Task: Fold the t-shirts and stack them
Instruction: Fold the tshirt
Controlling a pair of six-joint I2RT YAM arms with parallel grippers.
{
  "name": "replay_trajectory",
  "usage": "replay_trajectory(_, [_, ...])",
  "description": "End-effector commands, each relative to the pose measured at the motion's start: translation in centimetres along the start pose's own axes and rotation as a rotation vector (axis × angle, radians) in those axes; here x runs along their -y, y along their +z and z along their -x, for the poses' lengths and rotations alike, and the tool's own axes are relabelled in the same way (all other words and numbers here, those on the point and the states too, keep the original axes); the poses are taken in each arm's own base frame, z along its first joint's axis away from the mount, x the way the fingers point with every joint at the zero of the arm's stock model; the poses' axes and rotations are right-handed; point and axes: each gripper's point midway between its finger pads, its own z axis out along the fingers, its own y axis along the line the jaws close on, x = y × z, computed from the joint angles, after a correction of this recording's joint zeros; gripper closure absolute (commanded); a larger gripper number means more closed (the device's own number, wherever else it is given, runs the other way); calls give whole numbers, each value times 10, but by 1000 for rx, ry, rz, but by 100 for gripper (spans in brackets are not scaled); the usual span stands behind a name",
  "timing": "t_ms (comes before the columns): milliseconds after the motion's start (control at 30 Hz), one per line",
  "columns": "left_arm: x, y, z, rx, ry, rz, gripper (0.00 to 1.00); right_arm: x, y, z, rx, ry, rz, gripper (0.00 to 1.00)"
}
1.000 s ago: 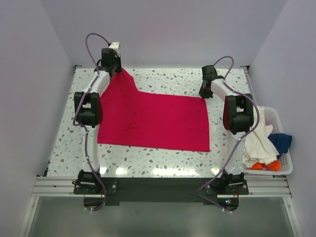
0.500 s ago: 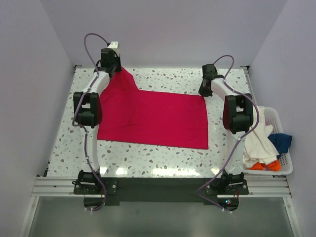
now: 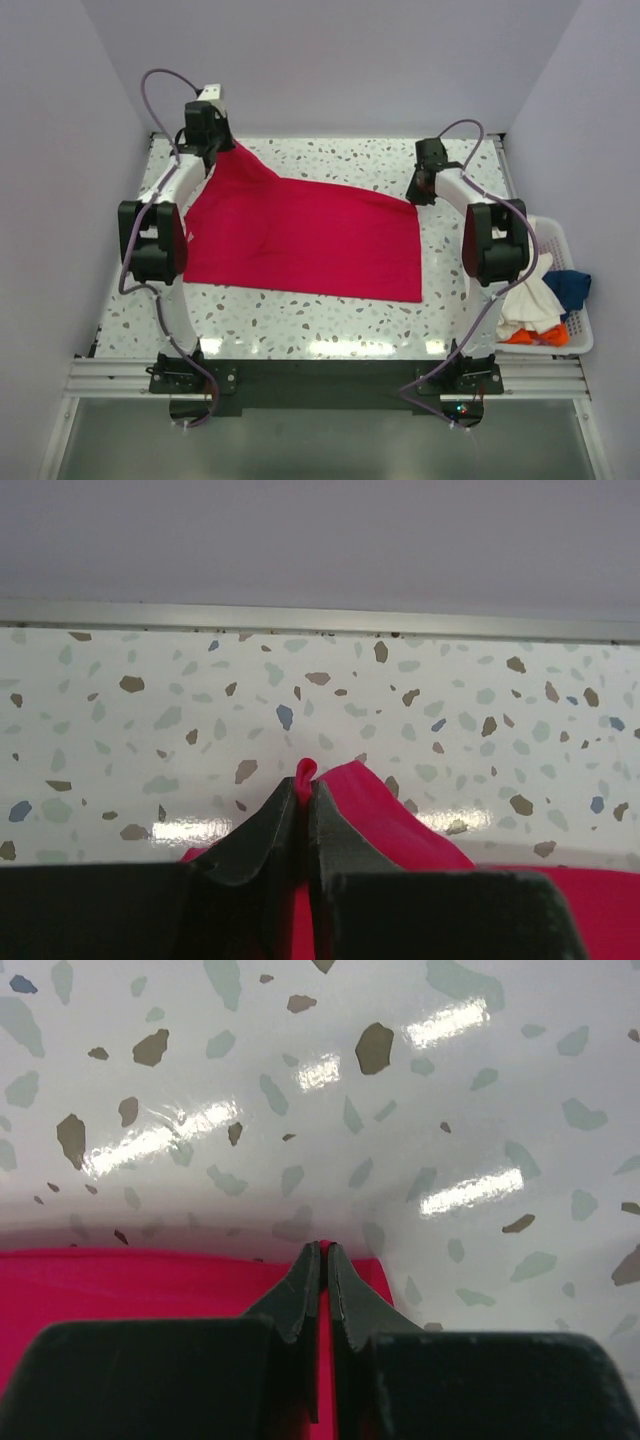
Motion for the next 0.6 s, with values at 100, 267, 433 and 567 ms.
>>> replay_trajectory(100, [-10,-52,14,64,-114,66,95,9,-35,7,64,49,0,100])
replay_trajectory(267, [-23,-75,-14,8,-167,147,95,17,-45,-4,53,60,-5,100])
replay_trajectory(433, [-33,-101,-31,-15,-200,206,95,24,-58,-13,58,69,0,100])
replay_trajectory(567, [-38,-117,-41,-56,-232,254,96,26,-65,-20,53,69,14,100])
